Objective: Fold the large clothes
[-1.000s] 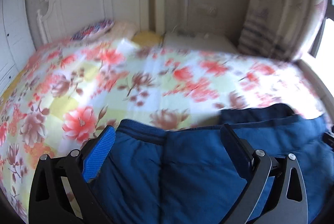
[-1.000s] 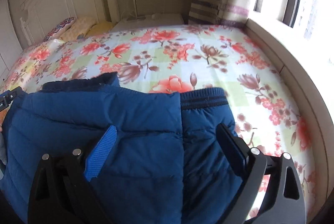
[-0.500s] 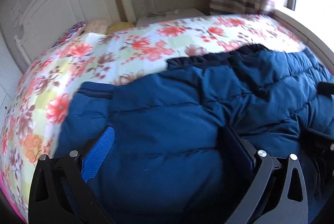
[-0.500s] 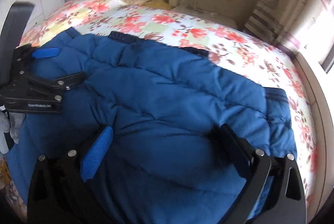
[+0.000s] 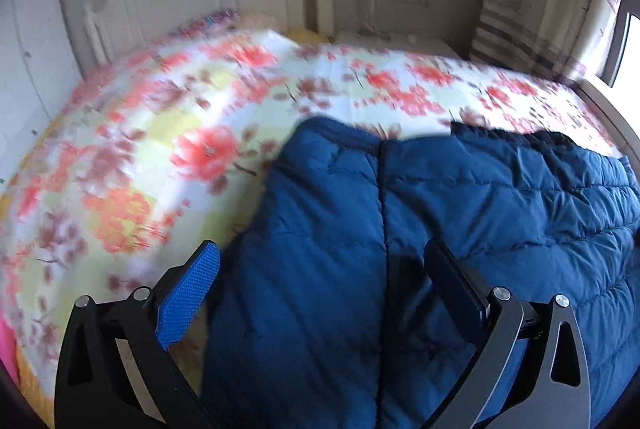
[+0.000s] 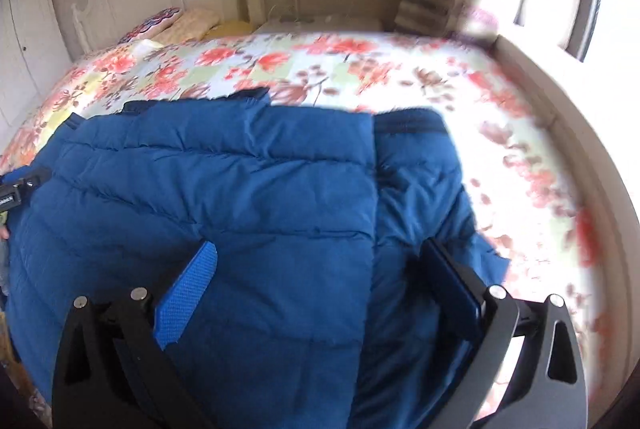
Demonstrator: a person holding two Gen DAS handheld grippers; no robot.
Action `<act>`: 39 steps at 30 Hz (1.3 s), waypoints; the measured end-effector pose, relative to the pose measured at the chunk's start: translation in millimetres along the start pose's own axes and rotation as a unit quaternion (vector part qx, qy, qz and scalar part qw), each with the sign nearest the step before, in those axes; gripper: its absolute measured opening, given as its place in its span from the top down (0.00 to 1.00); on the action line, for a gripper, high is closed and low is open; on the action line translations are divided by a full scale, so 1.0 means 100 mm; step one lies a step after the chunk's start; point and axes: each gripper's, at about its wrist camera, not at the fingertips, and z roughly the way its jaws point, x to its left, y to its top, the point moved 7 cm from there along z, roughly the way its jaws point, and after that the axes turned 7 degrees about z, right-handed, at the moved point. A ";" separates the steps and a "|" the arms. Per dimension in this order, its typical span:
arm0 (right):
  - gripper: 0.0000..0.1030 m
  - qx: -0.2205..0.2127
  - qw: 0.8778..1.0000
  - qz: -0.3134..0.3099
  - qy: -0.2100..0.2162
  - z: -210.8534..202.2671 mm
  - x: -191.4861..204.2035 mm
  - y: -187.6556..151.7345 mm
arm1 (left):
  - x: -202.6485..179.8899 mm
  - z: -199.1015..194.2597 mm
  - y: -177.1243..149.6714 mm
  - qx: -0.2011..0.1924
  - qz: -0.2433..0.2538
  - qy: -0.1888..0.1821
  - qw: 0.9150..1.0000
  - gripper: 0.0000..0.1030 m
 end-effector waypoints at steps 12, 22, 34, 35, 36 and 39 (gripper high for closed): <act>0.02 0.006 0.981 -0.157 0.109 -0.22 1.04 -0.66 | -1.29 -0.29 -0.28 -0.046 0.167 -0.049 0.984 0.04; 0.03 -0.004 0.995 -0.085 0.056 -0.34 0.41 -0.42 | -1.23 -0.23 -0.33 -0.024 0.144 -0.083 0.986 0.04; 0.03 -0.038 0.996 0.014 0.073 -0.41 -0.10 -0.47 | -1.18 -0.20 -0.33 -0.022 0.140 -0.091 0.986 0.04; 0.03 -0.059 0.993 0.031 0.098 -0.58 -0.15 -0.52 | -1.19 -0.20 -0.33 -0.021 0.139 -0.091 0.986 0.04; 0.03 -0.077 0.989 0.046 0.122 -0.75 -0.21 -0.60 | -1.18 -0.20 -0.33 -0.021 0.138 -0.092 0.986 0.04; 0.03 -0.114 0.979 0.070 0.157 -1.21 -0.41 -0.97 | -1.19 -0.20 -0.33 -0.020 0.138 -0.092 0.986 0.04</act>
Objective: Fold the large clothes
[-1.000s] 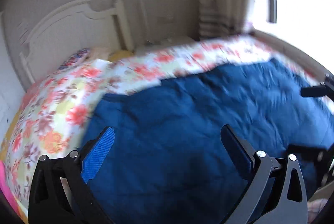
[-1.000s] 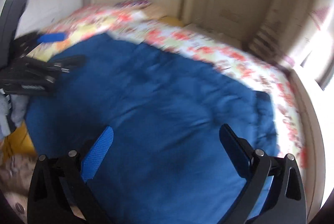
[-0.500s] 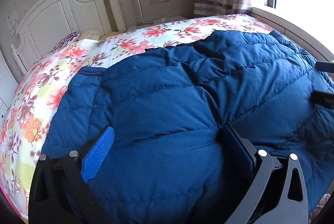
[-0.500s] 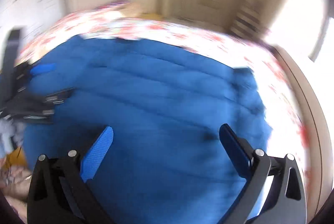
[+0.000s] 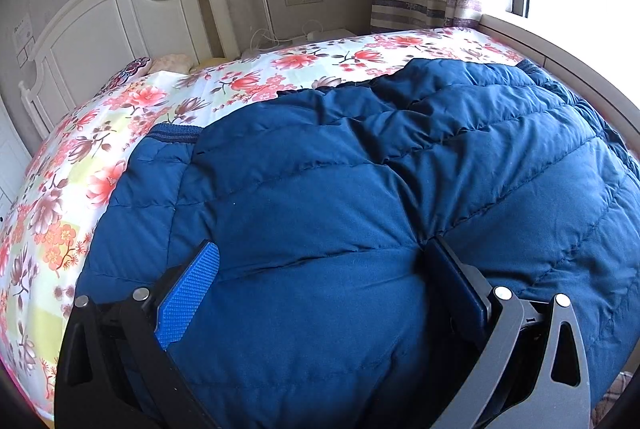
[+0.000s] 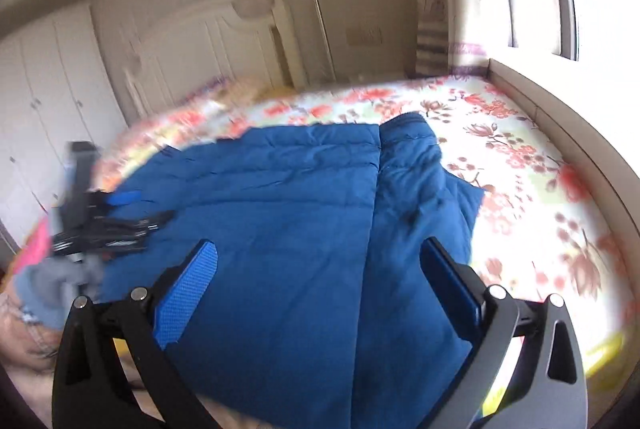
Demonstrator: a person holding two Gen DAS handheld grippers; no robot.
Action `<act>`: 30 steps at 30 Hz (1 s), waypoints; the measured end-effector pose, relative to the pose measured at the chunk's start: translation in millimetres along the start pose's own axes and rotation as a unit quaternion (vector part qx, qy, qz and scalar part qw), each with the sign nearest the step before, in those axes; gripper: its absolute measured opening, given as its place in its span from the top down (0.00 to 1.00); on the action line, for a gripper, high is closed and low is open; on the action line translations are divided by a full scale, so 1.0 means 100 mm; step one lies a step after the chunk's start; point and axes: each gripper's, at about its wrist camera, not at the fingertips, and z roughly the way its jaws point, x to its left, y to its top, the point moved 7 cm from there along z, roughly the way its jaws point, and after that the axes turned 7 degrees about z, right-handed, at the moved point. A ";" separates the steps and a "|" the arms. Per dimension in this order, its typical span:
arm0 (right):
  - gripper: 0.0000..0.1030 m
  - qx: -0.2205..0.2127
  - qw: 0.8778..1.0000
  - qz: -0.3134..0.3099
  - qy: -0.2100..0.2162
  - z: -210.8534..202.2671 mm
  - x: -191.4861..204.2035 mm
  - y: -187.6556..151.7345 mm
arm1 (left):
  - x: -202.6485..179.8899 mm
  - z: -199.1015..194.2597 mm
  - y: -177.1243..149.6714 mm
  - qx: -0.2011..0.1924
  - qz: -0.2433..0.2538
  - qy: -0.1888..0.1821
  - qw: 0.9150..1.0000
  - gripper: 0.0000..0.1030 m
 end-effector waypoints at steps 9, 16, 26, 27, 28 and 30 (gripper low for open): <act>0.10 0.038 0.993 0.115 -0.006 -0.52 -0.57 -0.92 | 0.00 0.00 0.00 0.000 0.000 0.000 1.000 0.04; 0.12 0.048 0.989 0.131 0.037 -0.19 -0.50 -0.84 | 0.01 0.01 0.01 -0.001 -0.001 0.000 1.000 0.04; 0.12 0.041 0.987 0.142 0.062 0.10 -0.34 -0.64 | 0.00 0.00 0.01 -0.002 -0.002 0.000 1.000 0.04; 0.12 0.047 0.987 0.142 0.060 0.17 -0.33 -0.61 | 0.01 0.00 0.01 -0.002 -0.002 0.000 1.000 0.04; 0.12 0.051 0.987 0.143 0.061 0.23 -0.34 -0.60 | 0.00 0.00 0.01 -0.002 -0.002 0.000 1.000 0.04; 0.08 0.050 0.985 0.152 0.064 0.37 -0.33 -0.51 | 0.01 0.00 0.01 -0.002 -0.001 0.001 1.000 0.04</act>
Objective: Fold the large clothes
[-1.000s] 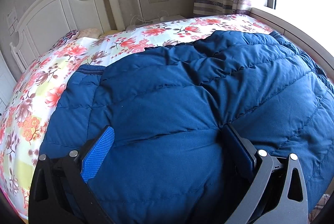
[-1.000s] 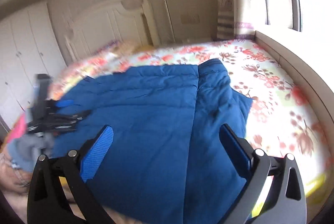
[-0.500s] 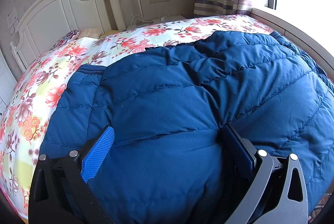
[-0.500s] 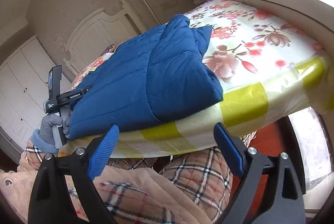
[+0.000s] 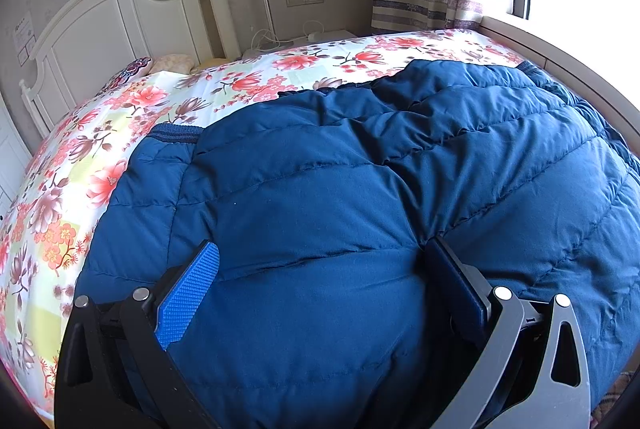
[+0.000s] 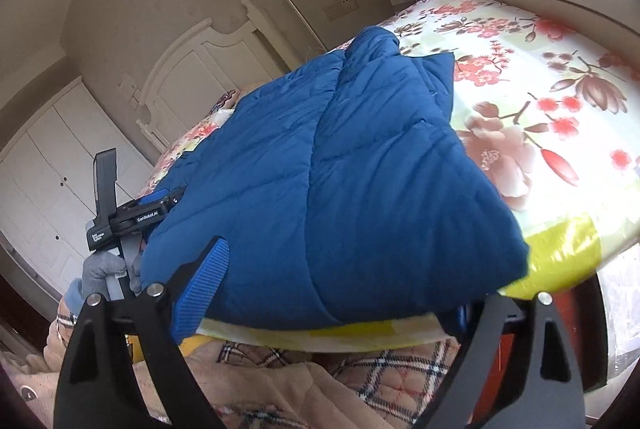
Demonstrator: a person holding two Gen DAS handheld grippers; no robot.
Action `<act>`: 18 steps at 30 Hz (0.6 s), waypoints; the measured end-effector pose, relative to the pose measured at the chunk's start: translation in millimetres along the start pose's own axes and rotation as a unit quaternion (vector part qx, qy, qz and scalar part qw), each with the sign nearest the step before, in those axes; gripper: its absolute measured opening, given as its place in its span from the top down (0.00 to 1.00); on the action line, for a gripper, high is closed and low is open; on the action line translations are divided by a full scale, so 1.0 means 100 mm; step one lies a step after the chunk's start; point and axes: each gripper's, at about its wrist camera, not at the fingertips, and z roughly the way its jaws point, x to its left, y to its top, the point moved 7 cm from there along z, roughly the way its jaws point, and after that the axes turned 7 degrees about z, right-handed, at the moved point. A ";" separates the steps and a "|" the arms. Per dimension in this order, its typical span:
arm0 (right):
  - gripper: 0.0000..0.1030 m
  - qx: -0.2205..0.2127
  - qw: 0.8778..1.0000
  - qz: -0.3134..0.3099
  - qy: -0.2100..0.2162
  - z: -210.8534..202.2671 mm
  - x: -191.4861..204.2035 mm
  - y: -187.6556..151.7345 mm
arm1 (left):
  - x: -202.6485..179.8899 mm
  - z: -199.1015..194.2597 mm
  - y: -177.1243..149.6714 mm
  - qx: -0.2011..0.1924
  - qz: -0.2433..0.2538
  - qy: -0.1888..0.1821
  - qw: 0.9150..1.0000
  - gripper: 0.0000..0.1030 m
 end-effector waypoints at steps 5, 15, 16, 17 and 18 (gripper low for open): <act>0.07 -0.012 0.998 0.044 -0.041 0.42 0.09 0.32 | 0.00 -0.01 0.01 0.002 -0.002 0.007 1.000 0.04; 0.60 -0.083 0.994 -0.004 -0.069 0.30 0.26 0.44 | -0.55 -0.49 0.01 -0.016 0.056 -0.004 0.998 0.05; 0.60 -0.089 0.993 -0.014 -0.071 0.26 0.33 0.44 | -0.62 -0.43 -0.07 -0.005 0.065 0.010 0.998 0.04; 0.61 -0.100 0.992 -0.032 -0.077 0.22 0.44 0.46 | -0.65 -0.39 -0.14 -0.013 0.070 0.028 0.997 0.04; 0.61 -0.114 0.988 -0.060 -0.085 0.17 0.59 0.48 | -0.66 -0.38 -0.17 -0.025 0.074 0.032 0.996 0.04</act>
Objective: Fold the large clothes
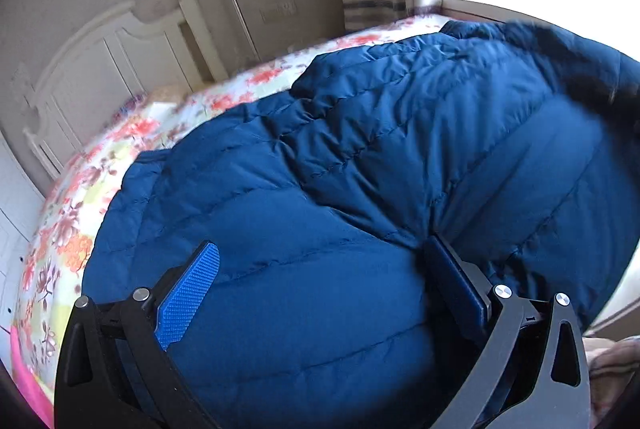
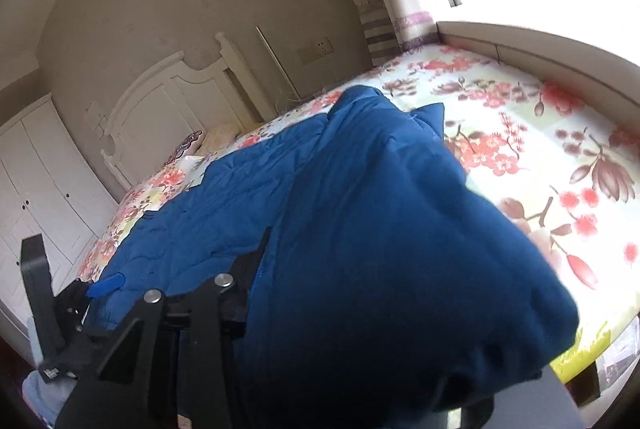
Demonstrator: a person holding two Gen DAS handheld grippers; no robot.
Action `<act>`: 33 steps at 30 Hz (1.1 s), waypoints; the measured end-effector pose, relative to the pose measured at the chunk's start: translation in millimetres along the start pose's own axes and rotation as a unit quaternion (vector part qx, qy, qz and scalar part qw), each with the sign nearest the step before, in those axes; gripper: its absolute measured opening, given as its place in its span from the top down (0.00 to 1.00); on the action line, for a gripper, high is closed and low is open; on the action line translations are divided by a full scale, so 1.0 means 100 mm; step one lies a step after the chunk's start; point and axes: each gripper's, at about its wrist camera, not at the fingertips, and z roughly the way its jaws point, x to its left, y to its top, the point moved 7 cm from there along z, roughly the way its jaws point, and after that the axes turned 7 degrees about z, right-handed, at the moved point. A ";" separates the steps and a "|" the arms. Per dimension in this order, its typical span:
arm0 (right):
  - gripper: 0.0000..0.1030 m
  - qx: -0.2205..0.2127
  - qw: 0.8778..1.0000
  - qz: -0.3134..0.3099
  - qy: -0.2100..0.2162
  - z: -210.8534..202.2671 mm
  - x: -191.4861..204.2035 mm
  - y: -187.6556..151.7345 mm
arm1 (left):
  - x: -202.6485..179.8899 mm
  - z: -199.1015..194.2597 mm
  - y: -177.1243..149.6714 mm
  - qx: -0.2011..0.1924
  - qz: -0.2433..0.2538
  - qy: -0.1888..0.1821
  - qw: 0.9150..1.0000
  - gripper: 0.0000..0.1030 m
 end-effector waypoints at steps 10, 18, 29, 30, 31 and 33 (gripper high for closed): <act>0.62 -0.087 0.916 -0.392 0.010 -0.27 2.44 -0.15 | 2.00 -1.02 -0.04 -0.113 -0.234 -0.011 0.966 0.08; 0.55 -0.013 0.671 -0.739 -0.062 0.71 3.43 -2.32 | 2.73 -1.43 -0.40 -0.108 -0.242 0.061 0.962 0.05; 0.52 -0.033 0.696 -0.715 -0.049 0.77 3.34 -2.22 | 2.04 -0.53 0.49 -0.047 -0.091 -0.060 0.993 0.05; 0.51 -0.037 0.696 -0.715 -0.049 0.78 3.34 -2.22 | 1.99 -0.29 0.54 -0.023 -0.070 -0.048 0.996 0.05; 0.51 -0.045 0.695 -0.716 -0.049 0.77 3.33 -2.22 | 1.98 -0.03 0.52 0.004 -0.061 -0.032 0.998 0.05; 0.46 -0.057 0.691 -0.720 -0.042 0.73 3.30 -2.22 | 2.01 0.53 0.30 0.065 -0.056 -0.013 0.996 0.04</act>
